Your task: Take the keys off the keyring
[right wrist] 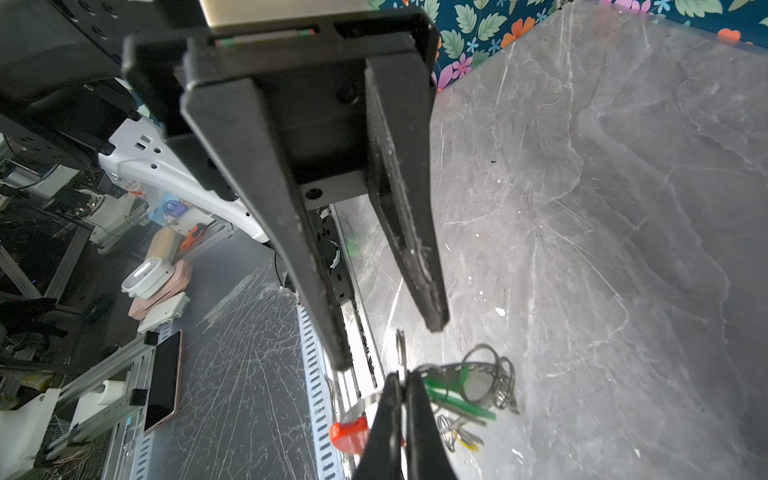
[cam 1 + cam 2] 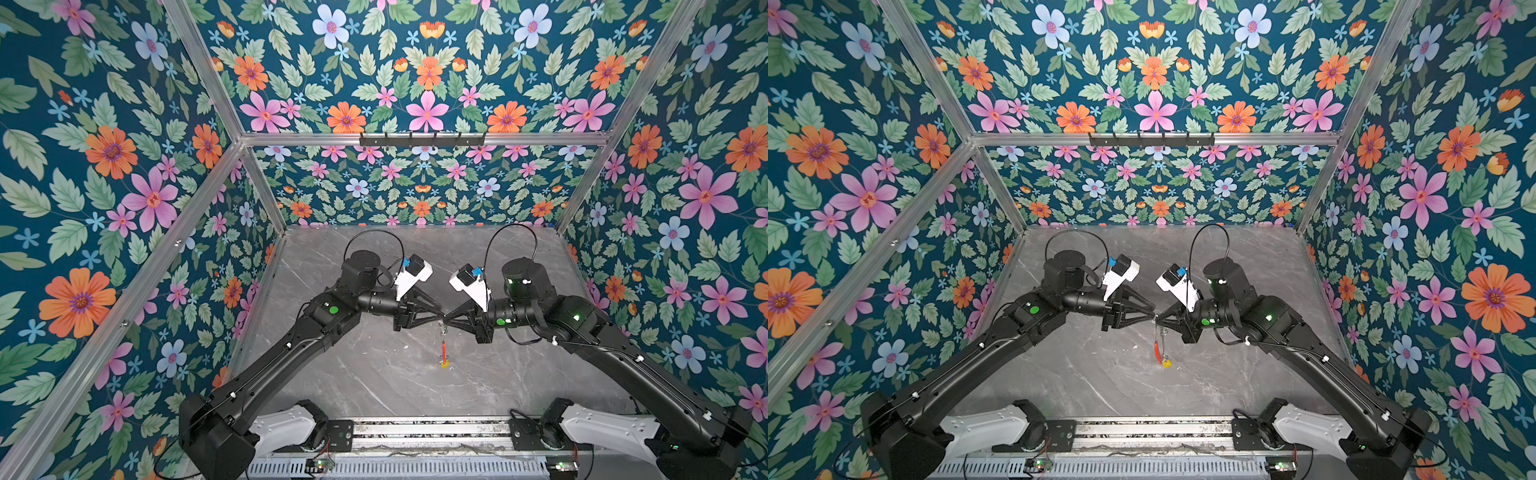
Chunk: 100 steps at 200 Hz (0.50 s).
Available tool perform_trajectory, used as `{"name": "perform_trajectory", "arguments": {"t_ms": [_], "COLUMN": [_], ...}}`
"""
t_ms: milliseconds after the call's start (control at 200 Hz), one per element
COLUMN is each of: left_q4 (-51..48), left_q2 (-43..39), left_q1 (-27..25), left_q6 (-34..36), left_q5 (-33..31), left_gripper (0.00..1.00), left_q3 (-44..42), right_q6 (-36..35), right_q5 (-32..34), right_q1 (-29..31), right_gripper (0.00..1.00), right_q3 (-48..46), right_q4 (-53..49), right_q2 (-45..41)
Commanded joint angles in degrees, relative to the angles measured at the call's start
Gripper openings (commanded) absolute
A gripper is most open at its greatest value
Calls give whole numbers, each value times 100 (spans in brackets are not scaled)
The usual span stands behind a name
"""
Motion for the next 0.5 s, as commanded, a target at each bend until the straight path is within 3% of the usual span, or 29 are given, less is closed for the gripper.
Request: {"name": "perform_trajectory", "arguments": {"t_ms": [0,495], "left_q4": [-287,-253], "left_q2": [30,118], "left_q1": [-20,-90], "left_q6": [258,322], "left_q5": [130,128], "left_gripper": [32,19], "left_q3": [45,77], "right_q6": [-91,-112], "right_q5": [95,147], "right_q1": [28,105], "right_gripper": [0,0], "right_q3": [64,175], "right_q4": [-65,-36], "right_q2": [30,168]}}
